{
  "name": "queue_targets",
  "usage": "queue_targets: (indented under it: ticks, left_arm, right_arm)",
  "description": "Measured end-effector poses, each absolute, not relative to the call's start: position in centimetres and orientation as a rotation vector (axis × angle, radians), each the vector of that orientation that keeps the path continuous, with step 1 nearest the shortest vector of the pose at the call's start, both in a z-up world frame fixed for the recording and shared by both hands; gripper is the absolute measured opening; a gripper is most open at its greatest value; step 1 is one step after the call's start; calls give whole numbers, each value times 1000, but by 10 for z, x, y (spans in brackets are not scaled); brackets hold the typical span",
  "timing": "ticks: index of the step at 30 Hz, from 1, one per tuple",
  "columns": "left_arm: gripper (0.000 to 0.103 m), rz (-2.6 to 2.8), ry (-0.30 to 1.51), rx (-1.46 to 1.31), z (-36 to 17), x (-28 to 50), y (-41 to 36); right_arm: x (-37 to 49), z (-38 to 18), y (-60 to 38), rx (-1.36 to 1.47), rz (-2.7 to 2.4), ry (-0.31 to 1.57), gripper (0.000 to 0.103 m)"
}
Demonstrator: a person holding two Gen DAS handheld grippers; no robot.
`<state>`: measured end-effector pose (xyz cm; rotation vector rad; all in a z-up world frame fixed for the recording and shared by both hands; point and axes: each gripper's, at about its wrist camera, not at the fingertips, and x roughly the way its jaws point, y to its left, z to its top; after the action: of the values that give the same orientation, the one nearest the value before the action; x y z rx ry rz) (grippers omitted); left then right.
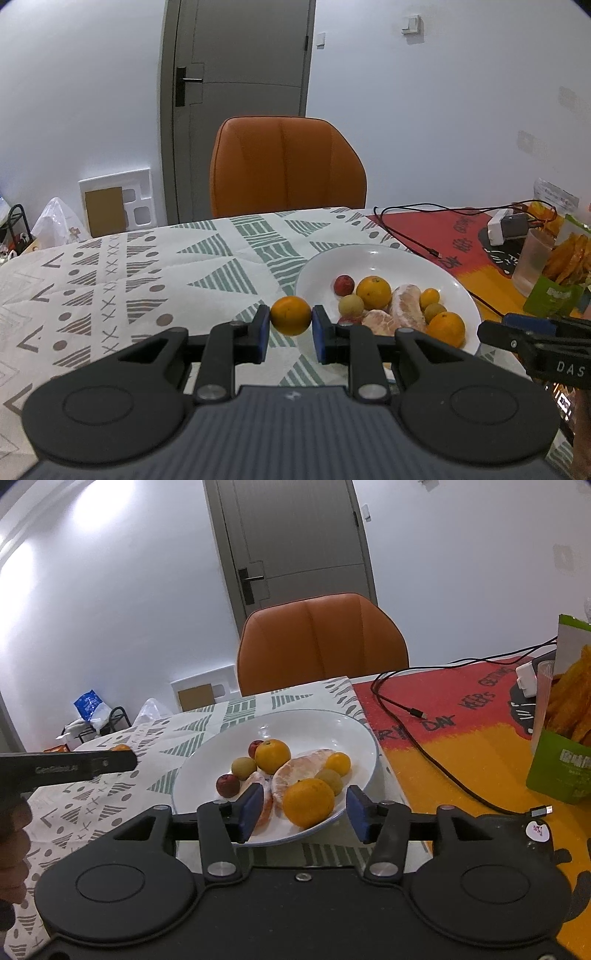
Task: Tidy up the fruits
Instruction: 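Carry the kumquat and large orange over the white plate with both tools, then lower both fruits onto the plate and open both tools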
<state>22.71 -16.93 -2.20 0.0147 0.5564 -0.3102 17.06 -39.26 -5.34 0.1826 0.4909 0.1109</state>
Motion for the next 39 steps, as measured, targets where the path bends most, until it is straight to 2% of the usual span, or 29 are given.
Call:
queue_targets:
  ticks: [6, 16, 24, 27, 30, 32, 35, 39]
  left_arm:
    - [23, -330, 553, 29, -21, 230, -179]
    - [23, -383, 559, 40, -20, 234, -198]
    - [28, -363, 552, 42, -15, 234, -195]
    - [37, -337, 562, 41, -16, 234, -188]
    - [57, -305, 559, 46, -16, 233, -181]
    - [75, -273, 553, 60, -16, 232, -177]
    - [84, -235, 538, 70, -15, 229, -170]
    - [86, -219, 554, 60, -13, 226, -159]
  right_arm:
    - [168, -54, -396, 239, 146, 498, 55]
    - [169, -57, -402, 253, 127, 505, 56]
    - [172, -60, -398, 255, 144, 512, 57]
    - [172, -60, -395, 254, 149, 512, 59]
    - [172, -60, -392, 250, 152, 513, 61]
    - [171, -59, -391, 246, 153, 514, 66]
    - [171, -58, -388, 245, 156, 513, 72]
    - [170, -55, -381, 237, 164, 508, 84]
